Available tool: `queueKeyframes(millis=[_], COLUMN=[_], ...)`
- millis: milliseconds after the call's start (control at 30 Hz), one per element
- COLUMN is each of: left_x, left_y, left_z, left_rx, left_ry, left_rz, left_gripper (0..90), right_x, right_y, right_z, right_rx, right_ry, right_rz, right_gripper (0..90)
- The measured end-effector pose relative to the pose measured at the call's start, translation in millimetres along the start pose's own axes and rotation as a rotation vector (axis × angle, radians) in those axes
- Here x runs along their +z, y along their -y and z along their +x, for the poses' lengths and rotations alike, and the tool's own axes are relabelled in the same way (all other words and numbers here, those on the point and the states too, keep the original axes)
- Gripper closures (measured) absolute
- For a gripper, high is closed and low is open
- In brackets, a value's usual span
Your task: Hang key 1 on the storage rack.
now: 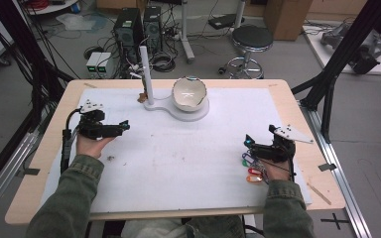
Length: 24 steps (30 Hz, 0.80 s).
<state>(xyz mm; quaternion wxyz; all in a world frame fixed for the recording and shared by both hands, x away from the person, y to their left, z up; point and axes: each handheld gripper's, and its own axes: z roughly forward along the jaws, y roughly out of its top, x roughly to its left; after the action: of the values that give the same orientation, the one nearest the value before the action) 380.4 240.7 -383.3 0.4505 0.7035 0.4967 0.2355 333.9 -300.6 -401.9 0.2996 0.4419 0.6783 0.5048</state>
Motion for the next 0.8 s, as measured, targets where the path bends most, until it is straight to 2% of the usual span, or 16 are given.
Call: queueKeyframes(millis=[367,633,733,800], left_x=[-3.1,-16.7,-23.5,-28.3], left_y=[8.4,15.3,18.8,20.7], left_z=[-1.6,-0.4,2.3,4.4], left_rx=[0.021,0.021,0.024,0.025], left_ry=[-0.002,0.004,-0.002,0.01], left_rz=[0.004,-0.013,-0.03,-0.044], left_gripper=[1.7,1.7,1.7,1.7], right_x=[-0.1,-0.5,-0.2,0.0], right_y=[0.5,0.5,0.6,0.7], right_z=[-0.6,-0.3,-0.3,0.2], right_rx=[-0.002,-0.001,-0.006,-0.002], right_ry=[-0.001,-0.002,-0.001,-0.001], right_rz=[0.004,0.004,0.006,0.009], right_gripper=[0.8,0.8,0.8,0.8])
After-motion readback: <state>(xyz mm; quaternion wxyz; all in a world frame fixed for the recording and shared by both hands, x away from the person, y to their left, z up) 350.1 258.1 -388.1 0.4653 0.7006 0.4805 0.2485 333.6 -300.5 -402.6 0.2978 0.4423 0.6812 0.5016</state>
